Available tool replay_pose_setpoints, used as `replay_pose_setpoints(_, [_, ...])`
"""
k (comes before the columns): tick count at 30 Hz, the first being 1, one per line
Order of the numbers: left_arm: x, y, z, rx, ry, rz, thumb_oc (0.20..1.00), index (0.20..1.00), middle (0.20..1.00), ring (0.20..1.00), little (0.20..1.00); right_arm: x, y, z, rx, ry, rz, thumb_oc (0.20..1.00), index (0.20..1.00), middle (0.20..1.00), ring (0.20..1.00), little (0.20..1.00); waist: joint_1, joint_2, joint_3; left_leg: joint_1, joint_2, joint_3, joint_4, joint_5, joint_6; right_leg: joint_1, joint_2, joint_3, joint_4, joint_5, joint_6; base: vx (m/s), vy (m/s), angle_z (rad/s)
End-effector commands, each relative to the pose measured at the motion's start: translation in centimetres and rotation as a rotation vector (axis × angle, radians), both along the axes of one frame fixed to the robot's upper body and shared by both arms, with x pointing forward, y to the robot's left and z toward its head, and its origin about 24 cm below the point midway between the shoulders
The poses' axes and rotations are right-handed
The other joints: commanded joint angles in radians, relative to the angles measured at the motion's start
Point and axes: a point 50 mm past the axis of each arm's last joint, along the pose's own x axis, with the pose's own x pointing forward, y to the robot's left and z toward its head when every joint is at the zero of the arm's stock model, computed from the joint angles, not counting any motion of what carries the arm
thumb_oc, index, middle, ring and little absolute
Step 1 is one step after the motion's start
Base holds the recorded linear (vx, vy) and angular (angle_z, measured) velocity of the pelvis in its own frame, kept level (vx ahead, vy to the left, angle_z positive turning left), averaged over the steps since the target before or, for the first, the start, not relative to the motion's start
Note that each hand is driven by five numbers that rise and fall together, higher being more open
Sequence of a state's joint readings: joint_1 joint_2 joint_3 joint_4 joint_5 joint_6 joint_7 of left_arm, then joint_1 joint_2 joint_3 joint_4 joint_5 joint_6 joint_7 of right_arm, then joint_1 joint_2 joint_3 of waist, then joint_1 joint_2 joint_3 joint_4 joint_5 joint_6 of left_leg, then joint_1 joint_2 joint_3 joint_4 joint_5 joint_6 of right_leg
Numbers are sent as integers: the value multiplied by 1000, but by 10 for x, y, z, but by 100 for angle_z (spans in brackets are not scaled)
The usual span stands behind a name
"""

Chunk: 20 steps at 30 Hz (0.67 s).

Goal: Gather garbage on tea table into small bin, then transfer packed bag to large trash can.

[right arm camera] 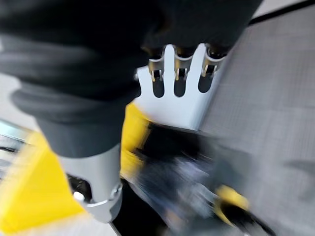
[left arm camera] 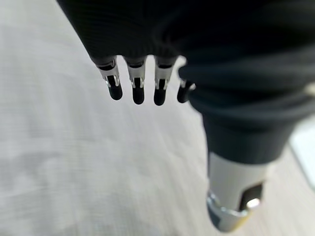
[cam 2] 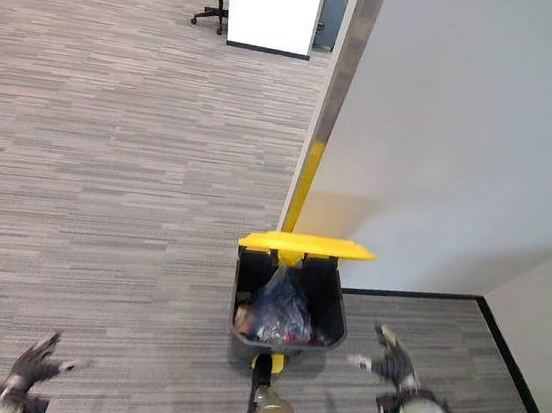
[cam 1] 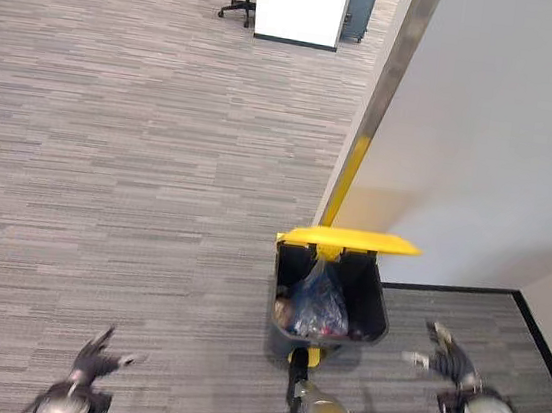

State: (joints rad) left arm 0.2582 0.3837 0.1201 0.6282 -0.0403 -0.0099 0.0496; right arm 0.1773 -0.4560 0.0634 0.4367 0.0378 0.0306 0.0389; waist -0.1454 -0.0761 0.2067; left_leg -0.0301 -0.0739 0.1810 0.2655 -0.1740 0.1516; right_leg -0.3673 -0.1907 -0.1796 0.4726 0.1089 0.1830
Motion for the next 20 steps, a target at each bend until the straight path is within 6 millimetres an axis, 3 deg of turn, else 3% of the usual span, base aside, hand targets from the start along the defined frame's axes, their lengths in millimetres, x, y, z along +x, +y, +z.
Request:
replay_pose_setpoints(1, [51,-9,28,19,-169,-148,1000,1000,1000,1000,1000,50,14,27,1,-176,66,1000,1000,1000,1000,1000,29,27,3,191,5,-70,-177,-76,-98,37,35,53,13,-56,-25,-76,-15,-39])
replay_pose_setpoints(4, [47,-7,27,28,-156,-142,1000,1000,1000,1000,1000,41,11,19,2,-143,40,1000,1000,1000,1000,1000,44,30,-13,172,12,-47,-194,-51,-106,117,46,60,-29,-80,-28,-26,-52,-33])
replay_pose_setpoints(5, [44,-10,25,12,-156,-138,1000,1000,1000,1000,1000,35,9,15,-1,-122,25,1000,1000,1000,1000,1000,48,19,-32,164,10,-46,-214,-42,-116,195,83,88,-153,-136,-32,31,-128,-76])
replay_pose_setpoints(6, [41,-9,24,4,-151,-128,1000,1000,1000,1000,1000,33,9,12,3,-106,23,1000,1000,1000,1000,1000,51,17,-46,157,13,-37,-224,-31,-123,207,97,95,-202,-142,-35,65,-144,-80])
replay_pose_setpoints(13, [37,-11,16,-17,-119,-117,1000,1000,1000,1000,1000,27,6,4,9,-62,5,1000,1000,1000,1000,1000,49,17,-79,136,29,-19,-247,-1,-150,283,135,118,-381,-120,-42,31,-87,-31])
replay_pose_setpoints(20, [30,-14,10,-27,-85,-126,1000,1000,1000,1000,1000,20,-3,3,0,-54,-22,1000,1000,1000,1000,1000,40,15,-92,145,40,-14,-263,14,-164,339,146,119,-475,-109,-56,34,-67,25])
